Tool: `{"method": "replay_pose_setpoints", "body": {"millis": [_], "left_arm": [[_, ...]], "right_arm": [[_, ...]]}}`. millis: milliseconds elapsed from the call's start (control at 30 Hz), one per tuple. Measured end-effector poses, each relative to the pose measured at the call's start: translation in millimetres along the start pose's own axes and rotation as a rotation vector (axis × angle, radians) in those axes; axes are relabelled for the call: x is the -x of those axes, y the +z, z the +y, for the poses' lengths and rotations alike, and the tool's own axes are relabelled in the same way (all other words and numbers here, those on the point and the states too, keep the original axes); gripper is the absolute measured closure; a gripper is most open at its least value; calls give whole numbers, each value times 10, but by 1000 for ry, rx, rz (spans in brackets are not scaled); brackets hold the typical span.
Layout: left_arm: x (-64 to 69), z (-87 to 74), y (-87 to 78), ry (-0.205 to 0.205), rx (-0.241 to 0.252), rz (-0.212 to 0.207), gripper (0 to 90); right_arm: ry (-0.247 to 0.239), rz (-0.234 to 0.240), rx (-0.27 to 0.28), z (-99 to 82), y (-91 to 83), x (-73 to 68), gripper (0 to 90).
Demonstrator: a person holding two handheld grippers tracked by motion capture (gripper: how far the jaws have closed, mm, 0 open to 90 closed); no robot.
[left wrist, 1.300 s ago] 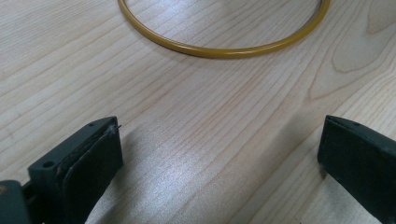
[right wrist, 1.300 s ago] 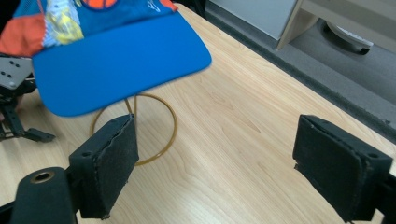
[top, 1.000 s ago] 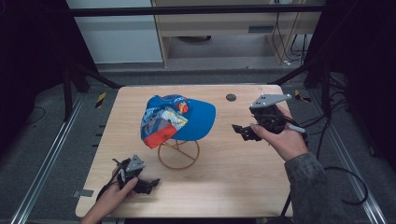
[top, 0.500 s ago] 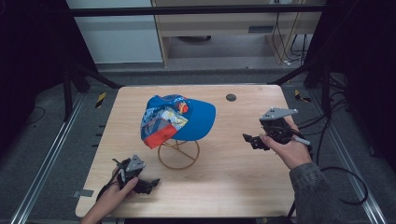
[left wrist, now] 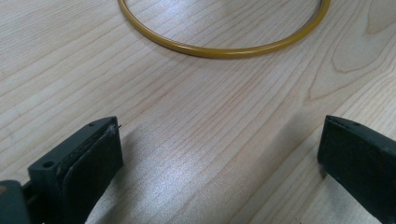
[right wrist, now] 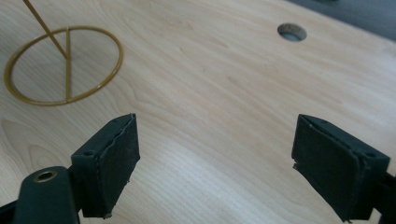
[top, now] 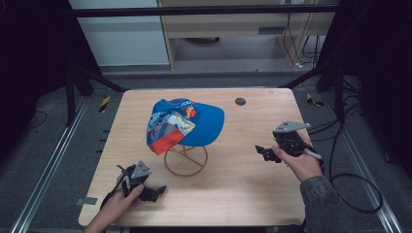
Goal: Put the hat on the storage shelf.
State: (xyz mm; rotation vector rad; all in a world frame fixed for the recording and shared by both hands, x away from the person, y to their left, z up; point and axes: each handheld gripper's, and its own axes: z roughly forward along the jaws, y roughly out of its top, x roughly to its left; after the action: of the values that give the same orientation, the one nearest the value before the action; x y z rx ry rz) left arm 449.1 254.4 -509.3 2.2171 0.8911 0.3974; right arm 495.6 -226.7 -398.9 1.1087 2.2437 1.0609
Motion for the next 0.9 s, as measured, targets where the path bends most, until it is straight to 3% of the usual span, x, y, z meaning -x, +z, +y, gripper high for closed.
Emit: {"method": "replay_pose_setpoints", "body": {"millis": [167, 500, 900], "left_arm": [[0, 0, 0, 0, 0, 0, 0], [0, 0, 0, 0, 0, 0, 0], [0, 0, 0, 0, 0, 0, 0]], "right_arm": [[21, 1, -40, -190, 167, 3, 152], [54, -8, -59, -403, 400, -4, 149], [106, -16, -45, -463, 641, -28, 104]]}}
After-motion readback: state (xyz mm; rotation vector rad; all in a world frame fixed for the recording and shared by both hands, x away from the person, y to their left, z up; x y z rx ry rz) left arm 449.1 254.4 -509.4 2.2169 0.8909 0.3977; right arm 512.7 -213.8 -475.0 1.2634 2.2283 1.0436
